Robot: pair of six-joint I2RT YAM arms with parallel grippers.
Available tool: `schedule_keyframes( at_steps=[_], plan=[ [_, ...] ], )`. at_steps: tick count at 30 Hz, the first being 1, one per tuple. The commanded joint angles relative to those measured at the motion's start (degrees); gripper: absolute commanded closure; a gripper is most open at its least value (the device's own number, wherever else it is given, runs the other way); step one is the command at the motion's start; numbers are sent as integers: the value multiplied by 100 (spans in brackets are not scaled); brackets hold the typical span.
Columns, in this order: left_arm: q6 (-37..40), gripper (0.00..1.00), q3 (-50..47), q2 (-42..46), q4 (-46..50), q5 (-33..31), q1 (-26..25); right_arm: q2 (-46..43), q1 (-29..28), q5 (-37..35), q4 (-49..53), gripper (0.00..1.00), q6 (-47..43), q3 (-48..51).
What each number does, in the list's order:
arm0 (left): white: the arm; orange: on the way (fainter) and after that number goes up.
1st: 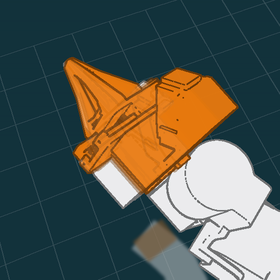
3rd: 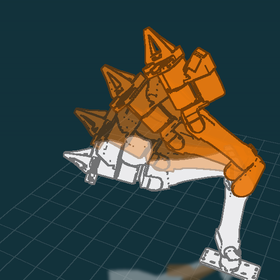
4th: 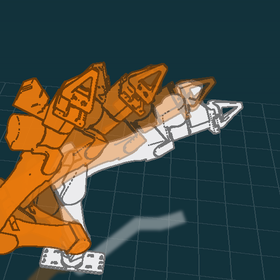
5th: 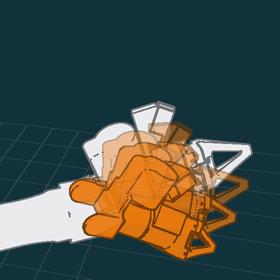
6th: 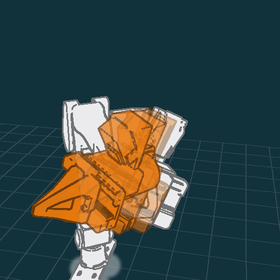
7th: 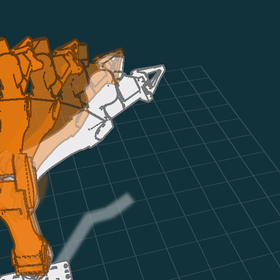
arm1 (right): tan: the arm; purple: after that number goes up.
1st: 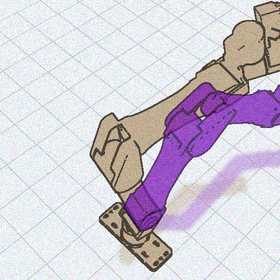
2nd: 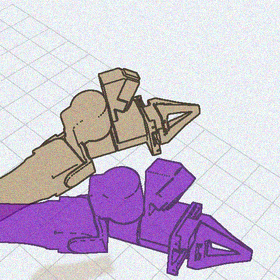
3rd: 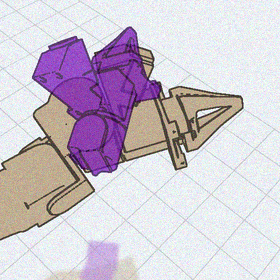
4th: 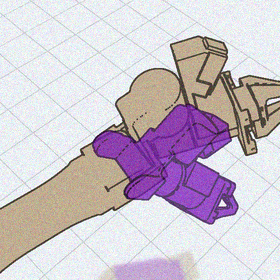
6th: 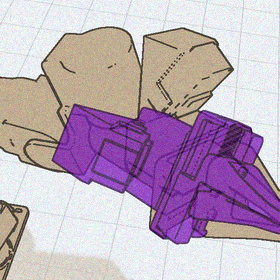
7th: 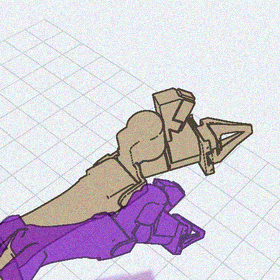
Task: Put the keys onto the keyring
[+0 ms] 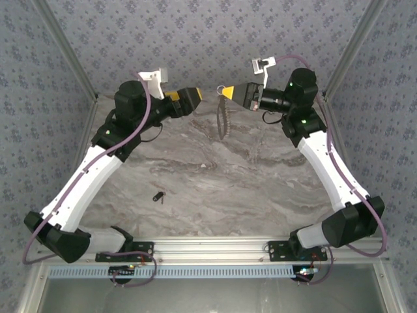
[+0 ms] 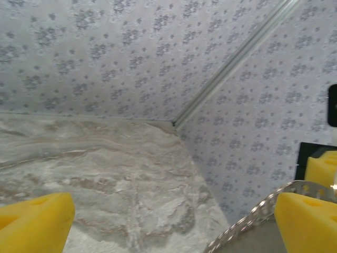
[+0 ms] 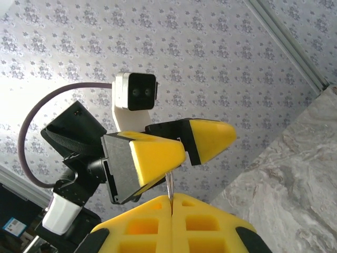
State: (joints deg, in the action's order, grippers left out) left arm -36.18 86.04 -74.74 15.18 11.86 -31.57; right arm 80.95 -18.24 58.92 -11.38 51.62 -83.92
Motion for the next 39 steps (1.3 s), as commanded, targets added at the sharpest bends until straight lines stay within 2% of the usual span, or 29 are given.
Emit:
schedule_keyframes(
  at_steps=[1, 5, 8, 12, 16, 26, 29, 33, 36, 39],
  plan=[
    [-561, 3, 220, -127, -441, 419, 117, 49, 64, -29, -875, 100, 554, 39],
    [-1153, 2, 312, -122, -42, -153, 154, 44, 116, -64, -1085, 100, 686, 179],
    [-1116, 2, 387, -30, 248, -423, 152, 17, 165, -73, -1232, 100, 803, 263],
    [-543, 2, 325, 73, -30, -1, 165, 16, 186, -73, -1472, 100, 994, 377],
    [-359, 3, 309, 52, -200, 308, 189, 58, 180, -90, -1839, 100, 1299, 509],
    [-779, 16, 466, -362, -1077, 1593, 255, 358, 88, -51, -2539, 100, 1882, 456],
    [-1145, 17, 441, -468, -1322, 1613, 263, 438, 42, -76, -2588, 100, 1922, 421],
    [-1751, 17, 311, -485, -1386, 1184, 273, 527, -10, -73, -2632, 100, 1948, 405],
    [-1841, 17, 171, -412, -1427, 987, 267, 592, -38, -75, -2667, 100, 1964, 446],
    [-1693, 23, 169, -429, -1521, 1274, 298, 635, -56, -109, -2733, 100, 2004, 488]
  ],
)
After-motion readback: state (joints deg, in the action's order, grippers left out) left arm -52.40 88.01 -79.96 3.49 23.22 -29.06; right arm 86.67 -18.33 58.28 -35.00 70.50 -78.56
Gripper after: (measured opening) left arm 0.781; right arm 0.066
